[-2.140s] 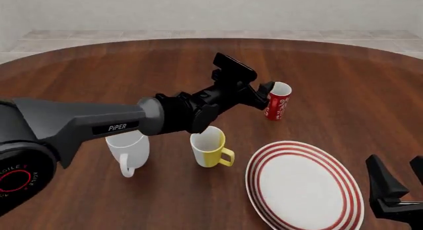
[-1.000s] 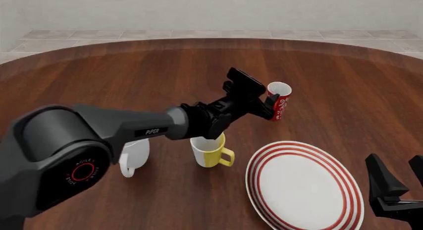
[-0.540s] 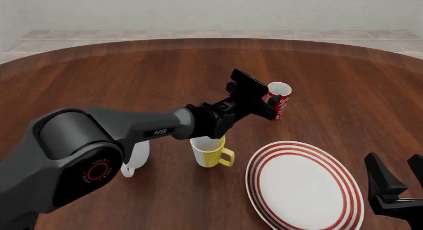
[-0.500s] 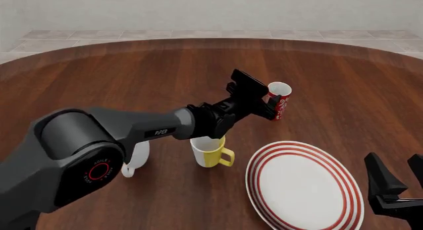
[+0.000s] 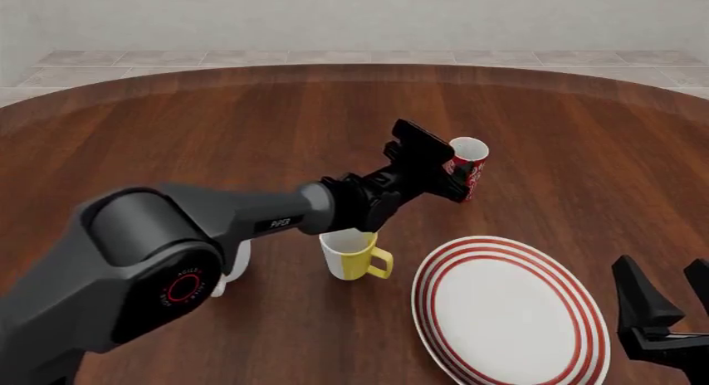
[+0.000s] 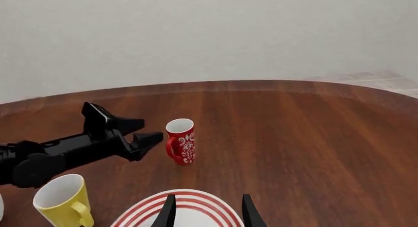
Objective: Pick up the red mug and put it on the plate
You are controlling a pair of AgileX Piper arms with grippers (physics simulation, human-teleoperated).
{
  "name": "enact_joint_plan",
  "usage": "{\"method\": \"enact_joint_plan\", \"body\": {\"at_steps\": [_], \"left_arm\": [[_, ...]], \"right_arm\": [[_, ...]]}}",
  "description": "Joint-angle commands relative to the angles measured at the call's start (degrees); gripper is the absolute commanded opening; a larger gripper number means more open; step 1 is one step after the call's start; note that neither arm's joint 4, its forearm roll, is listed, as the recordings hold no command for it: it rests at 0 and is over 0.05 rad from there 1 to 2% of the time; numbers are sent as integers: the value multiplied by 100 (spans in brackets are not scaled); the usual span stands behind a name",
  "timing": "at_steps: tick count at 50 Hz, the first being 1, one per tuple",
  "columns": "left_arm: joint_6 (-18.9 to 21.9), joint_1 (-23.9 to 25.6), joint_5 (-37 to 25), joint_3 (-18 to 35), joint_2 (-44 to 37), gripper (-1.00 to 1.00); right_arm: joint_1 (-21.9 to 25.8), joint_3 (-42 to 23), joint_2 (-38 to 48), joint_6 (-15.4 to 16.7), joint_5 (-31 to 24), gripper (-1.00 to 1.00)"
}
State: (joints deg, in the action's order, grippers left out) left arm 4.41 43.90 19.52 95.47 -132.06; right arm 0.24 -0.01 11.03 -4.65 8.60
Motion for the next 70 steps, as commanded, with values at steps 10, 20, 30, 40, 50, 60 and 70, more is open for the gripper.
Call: {"method": "enact_joint_plan", "body": {"at_steps": [10, 20, 30, 40, 50, 60, 70], "left_arm": [[-183, -50, -205, 320, -246, 100], [-269, -60, -251, 319, -207, 100], [-277, -94, -264, 383, -254, 100], [-314, -96, -265, 477, -364, 100], [-323, -86, -293, 569, -457, 100], [-347, -91, -288, 577, -476, 100], [-335, -40, -269, 596, -482, 100]], "right_arm": [[10, 0, 104, -26, 95, 100], [3, -1, -1, -26, 2, 100], [-8, -1, -31, -40, -26, 100], [-9, 0, -19, -64, -26, 100], [-9, 0, 111, -62, 92, 100], [1, 0, 131, -49, 100, 100], [-9, 0, 83, -57, 55, 100]]}}
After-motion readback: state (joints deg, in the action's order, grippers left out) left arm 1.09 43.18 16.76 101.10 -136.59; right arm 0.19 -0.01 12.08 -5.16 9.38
